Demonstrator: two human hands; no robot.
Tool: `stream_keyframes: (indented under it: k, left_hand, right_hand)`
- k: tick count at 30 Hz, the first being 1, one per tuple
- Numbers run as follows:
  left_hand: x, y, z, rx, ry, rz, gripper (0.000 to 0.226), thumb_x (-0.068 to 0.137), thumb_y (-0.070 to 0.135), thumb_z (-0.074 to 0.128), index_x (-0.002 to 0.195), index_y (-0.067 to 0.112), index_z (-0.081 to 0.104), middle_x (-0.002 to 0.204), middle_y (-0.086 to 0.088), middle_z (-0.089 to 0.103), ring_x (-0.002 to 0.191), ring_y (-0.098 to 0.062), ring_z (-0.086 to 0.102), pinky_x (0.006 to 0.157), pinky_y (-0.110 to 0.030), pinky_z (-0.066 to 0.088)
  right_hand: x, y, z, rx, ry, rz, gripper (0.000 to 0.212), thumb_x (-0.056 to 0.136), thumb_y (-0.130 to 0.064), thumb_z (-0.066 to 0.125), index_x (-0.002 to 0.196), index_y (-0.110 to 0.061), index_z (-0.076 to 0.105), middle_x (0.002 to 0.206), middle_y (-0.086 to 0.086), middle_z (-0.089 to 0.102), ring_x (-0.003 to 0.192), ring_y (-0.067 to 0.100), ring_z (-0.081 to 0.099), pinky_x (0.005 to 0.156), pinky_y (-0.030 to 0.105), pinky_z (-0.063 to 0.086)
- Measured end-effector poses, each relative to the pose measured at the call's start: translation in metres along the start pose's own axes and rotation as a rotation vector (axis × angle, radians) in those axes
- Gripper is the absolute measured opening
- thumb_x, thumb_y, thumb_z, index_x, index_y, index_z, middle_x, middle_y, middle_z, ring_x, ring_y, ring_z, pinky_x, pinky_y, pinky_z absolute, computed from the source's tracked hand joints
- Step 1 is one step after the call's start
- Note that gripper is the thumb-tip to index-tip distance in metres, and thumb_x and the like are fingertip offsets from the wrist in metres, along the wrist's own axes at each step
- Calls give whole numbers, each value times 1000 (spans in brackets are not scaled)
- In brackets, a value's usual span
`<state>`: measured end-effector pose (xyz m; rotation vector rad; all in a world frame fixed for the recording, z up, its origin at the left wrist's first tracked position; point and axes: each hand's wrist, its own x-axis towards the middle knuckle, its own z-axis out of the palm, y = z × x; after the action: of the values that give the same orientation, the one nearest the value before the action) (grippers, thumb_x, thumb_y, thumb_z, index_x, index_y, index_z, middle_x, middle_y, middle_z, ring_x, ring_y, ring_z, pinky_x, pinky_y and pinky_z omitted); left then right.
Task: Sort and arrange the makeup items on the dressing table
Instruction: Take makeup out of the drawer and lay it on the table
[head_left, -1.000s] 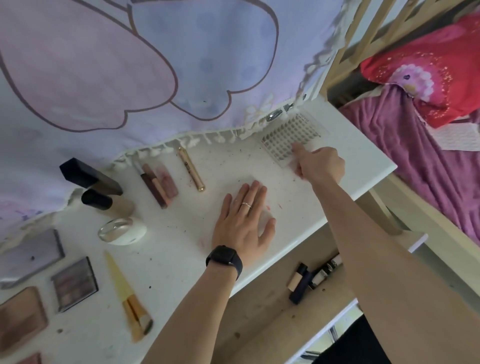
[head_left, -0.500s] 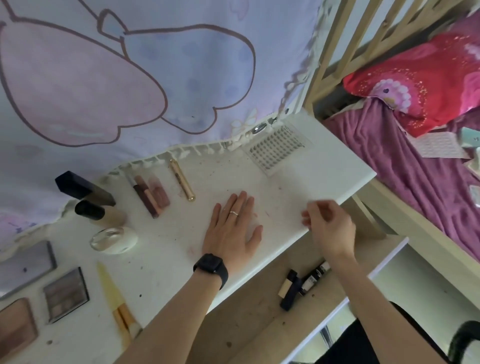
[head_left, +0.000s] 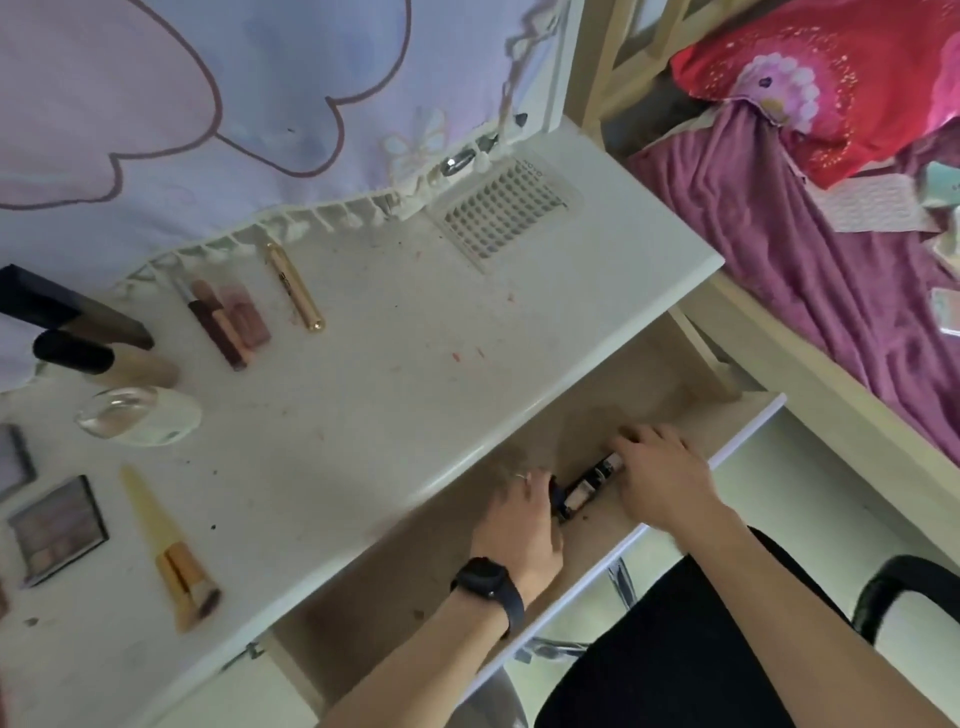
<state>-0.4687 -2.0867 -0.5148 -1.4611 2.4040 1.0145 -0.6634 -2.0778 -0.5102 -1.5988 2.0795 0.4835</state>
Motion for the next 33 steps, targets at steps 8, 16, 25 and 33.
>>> stream_keyframes:
  k: [8,16,25,33]
  left_hand:
    - [29,-8,29,-141,-103,-296,62,94,33,63,142,9,32,131,-15,50,116,-35,53,88,-42,47]
    - [23,-2,34,-22,-113,-210,27,102,24,50,123,8,49,122,-15,54,106,-38,58,77,-42,45]
    - [9,-15,14,-184,-122,-184,15,96,18,53,111,13,56,112,-8,66,97,-29,63,76,-35,51]
    - [-47,-10,-28,-583,-37,-128,26,102,35,50,79,22,46,74,6,52,64,-10,48,58,-24,37]
  right_hand:
    - [22,-5,4,-182,-223,-76,46,94,-33,51,139,-36,50,141,3,45,133,27,37,106,44,34]
    - [32,-18,0,-358,-304,-205,41,98,-23,54,138,-31,50,142,6,43,135,28,37,105,41,36]
    - [21,-15,3,-230,-247,-241,25,103,-34,48,124,-23,56,115,5,54,108,26,54,77,37,48]
    - [-48,-9,-23,420,-56,-152,17,107,-29,42,103,-18,53,88,3,58,74,19,55,67,37,47]
